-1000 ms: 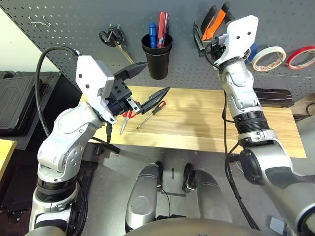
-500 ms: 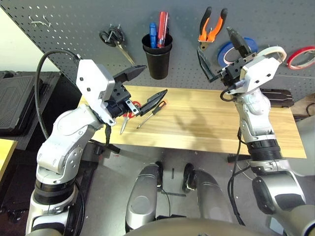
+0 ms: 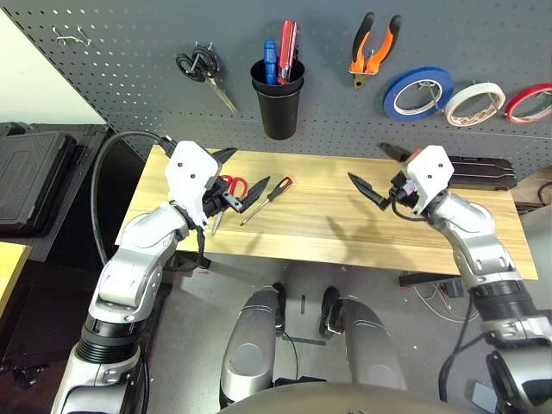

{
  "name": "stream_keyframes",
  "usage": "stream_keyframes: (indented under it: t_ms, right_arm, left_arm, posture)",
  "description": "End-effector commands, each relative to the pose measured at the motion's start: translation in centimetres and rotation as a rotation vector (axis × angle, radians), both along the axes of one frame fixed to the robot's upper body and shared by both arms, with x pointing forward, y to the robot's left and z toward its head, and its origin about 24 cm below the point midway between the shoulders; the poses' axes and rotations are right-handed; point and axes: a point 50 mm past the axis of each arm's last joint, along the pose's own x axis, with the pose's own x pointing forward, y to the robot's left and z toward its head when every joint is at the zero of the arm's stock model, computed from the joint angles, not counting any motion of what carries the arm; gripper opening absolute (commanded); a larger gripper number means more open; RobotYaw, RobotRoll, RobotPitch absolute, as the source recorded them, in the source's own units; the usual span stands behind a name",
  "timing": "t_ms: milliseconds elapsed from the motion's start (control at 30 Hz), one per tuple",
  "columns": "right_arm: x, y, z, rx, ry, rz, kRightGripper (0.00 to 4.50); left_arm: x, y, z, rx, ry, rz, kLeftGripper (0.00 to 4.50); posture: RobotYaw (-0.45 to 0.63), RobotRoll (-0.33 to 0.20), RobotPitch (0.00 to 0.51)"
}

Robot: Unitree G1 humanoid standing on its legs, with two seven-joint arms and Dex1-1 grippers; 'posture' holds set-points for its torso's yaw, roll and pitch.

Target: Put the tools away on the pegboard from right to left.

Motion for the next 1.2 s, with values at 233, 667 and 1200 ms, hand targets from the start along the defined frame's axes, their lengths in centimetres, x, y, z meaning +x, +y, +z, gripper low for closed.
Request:
stream_keyframes:
  t_ms: [233, 667, 1200]
  right_arm:
    - [-2.6, -1.2, -3.6, -0.06, 0.25, 0.046, 4.47]
    - [-4.8, -0.5, -5.2, -0.092, 0.323, 0.107, 4.47]
    - [-5.1, 1.6, -4.9, -0.121, 0.343, 0.121, 4.47]
  left_arm:
    - [0.5, -1.0, -5.5, 0.019, 0.184, 0.055, 4.5]
    - [3.8, -3.0, -8.1, 0.124, 0.268, 0.057, 4.5]
    - [8.0, -4.4, -9.4, 0.212, 0.383, 0.069, 4.5]
  posture:
    - [0.27, 0.0, 0.237]
    - [0.23, 0.0, 0.256]
    - [0.15, 0.0, 0.294]
